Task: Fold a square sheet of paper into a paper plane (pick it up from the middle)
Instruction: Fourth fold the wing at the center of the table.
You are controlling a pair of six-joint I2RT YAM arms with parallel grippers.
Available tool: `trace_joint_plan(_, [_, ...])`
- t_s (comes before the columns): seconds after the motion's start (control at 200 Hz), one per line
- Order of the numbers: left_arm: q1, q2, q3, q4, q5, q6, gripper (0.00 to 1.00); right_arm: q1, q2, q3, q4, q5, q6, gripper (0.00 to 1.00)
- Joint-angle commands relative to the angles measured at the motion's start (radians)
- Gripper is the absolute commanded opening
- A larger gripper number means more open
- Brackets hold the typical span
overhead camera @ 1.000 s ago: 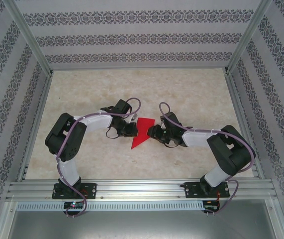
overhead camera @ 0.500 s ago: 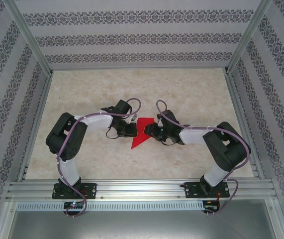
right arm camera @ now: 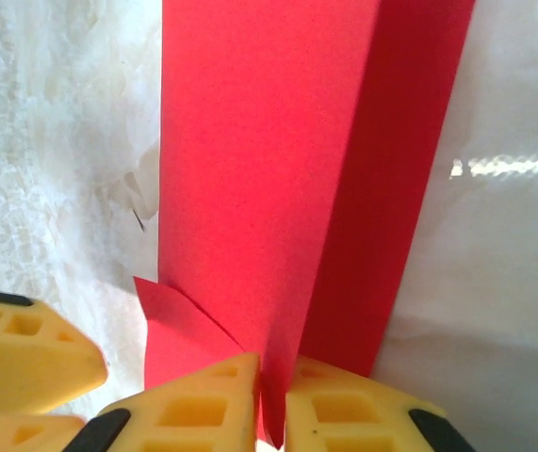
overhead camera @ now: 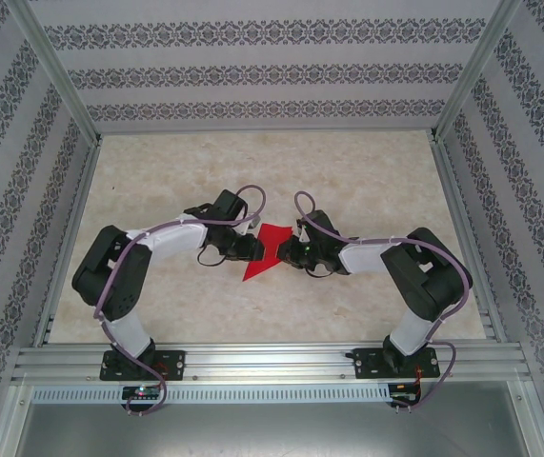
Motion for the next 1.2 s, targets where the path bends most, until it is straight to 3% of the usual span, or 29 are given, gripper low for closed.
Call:
trace_joint_plan(0.0, [-0.014, -0.053, -0.034, -0.016, -0.057, 0.066, 0.38, 0.018, -0.03, 0.013, 0.032, 0.009, 0.015, 0.13])
trace_joint_plan(0.819, [-0.242, -0.049, -0.027, -0.044, -0.5, 0.184, 0.45, 0.044, -0.112, 0.047, -0.043, 0.034, 0.042, 0.13])
trace_joint_plan(1.199, [-0.284, -0.044, -0.046, -0.018, -0.62, 0.182, 0.46, 0.039, -0.105, 0.07, -0.06, 0.018, 0.041, 0.14])
